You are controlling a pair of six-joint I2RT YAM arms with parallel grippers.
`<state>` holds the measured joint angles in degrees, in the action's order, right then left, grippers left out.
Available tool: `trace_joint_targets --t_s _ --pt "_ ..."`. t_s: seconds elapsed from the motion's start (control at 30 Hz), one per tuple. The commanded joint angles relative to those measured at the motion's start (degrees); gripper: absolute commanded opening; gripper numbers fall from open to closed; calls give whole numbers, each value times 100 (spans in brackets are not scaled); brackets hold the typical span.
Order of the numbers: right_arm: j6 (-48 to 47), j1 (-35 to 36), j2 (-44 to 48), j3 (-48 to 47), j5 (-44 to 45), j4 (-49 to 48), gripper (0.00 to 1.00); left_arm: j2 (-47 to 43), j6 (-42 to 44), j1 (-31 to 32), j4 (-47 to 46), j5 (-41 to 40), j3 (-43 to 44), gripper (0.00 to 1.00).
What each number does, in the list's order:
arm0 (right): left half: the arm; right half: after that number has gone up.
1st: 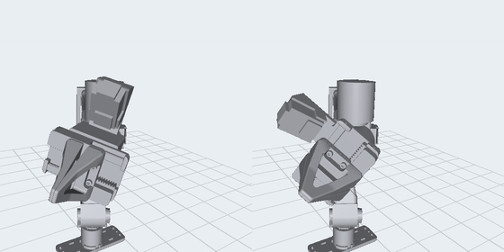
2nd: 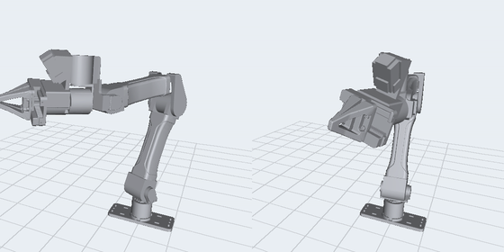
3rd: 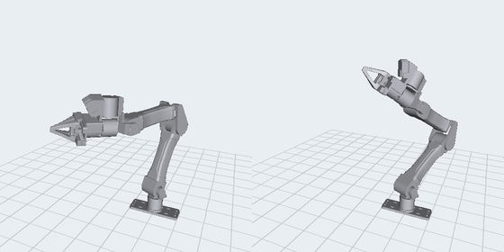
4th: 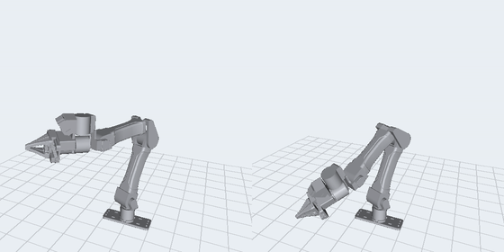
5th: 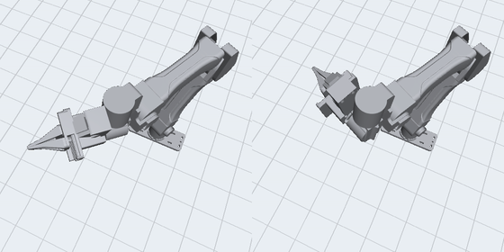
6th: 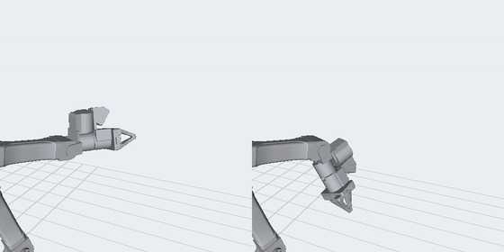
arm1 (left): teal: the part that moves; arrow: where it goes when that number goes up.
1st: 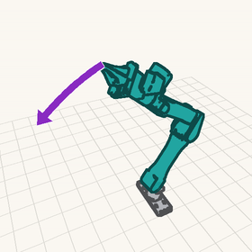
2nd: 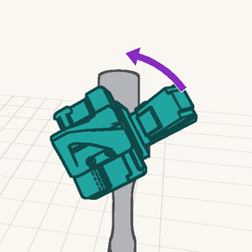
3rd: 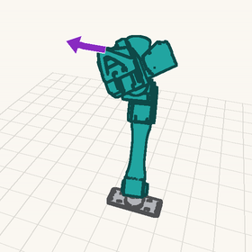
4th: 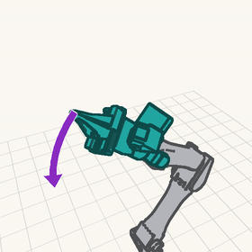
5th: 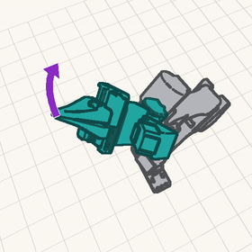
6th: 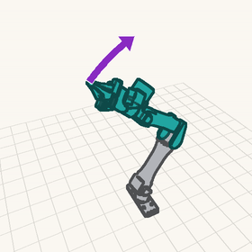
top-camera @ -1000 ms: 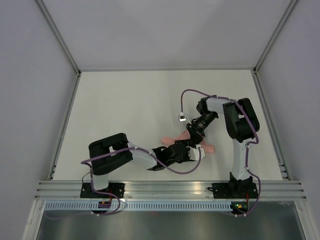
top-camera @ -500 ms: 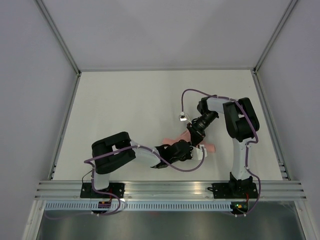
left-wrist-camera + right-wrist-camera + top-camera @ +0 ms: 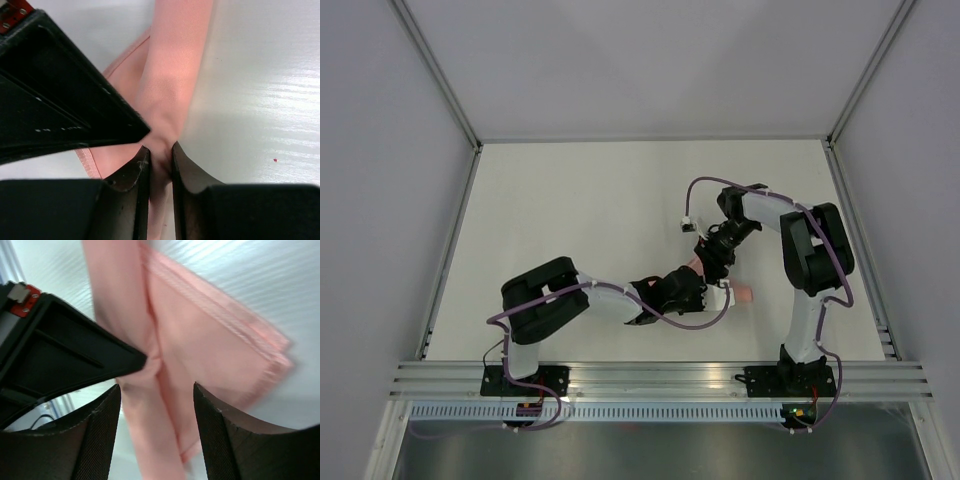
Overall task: Fold the napkin, place the utensils inside, and roll it up
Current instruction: Roll the napkin at the center of the board.
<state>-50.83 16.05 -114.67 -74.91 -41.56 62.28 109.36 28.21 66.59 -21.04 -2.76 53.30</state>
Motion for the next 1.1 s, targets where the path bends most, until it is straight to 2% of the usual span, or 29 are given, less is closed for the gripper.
trace_joint_targets --t_s 0.0,0.2,0.33,0.43,0.5,0.6,0.9,1.07 --pt "310 -146 278 -120 553 -867 66 252 -544 -23 943 681 -39 2" --pt "653 -524 630 -296 404 -1033 67 270 -833 -251 1382 1120 189 2" --pt "732 -1094 1042 -261 88 -1165 67 331 -1106 -576 1751 1856 505 2" --pt "689 -1550 1419 -77 -149 -1349 67 498 -1230 -813 2164 2235 822 2" --pt "619 -1919 1849 283 -256 -1656 67 647 -1326 -989 2698 2525 1180 2" --pt "390 -2106 2543 977 -379 -2077 67 963 -1458 -1209 3270 3035 1646 2" --pt "-322 -2063 4426 3052 -512 -3071 73 1755 -1836 -1833 4414 4275 2702 2" --pt "-183 -1168 5077 3772 138 -3677 74 2089 -1924 -2000 4862 4723 3037 2"
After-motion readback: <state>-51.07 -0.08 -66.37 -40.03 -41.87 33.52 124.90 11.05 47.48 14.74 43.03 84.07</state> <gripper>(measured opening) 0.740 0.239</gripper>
